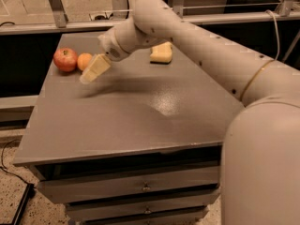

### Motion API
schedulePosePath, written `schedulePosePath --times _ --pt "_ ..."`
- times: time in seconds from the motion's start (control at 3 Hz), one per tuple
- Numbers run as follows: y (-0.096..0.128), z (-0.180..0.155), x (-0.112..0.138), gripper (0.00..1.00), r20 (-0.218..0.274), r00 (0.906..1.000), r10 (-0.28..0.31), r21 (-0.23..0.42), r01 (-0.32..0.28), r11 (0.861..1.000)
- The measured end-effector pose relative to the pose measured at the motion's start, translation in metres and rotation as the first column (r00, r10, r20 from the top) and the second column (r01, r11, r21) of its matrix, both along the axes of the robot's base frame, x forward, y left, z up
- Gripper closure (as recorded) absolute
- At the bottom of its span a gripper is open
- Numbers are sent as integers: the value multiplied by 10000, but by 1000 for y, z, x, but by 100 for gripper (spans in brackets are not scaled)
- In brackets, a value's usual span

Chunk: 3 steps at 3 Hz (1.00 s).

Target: Move orange near apple

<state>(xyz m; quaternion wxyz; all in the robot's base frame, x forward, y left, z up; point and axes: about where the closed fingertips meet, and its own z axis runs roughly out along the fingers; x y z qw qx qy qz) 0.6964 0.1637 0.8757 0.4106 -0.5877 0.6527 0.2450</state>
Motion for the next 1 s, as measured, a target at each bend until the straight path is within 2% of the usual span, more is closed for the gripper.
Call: schedulePosePath --times 0.33,0.67,1.0 --pt "-58 36 -23 0 -61 9997 241 913 -235 9955" --pt "-132 70 -48 0 167 9991 378 1638 -401 9857" --pt "-145 72 -52 0 133 9993 354 1677 -372 9851"
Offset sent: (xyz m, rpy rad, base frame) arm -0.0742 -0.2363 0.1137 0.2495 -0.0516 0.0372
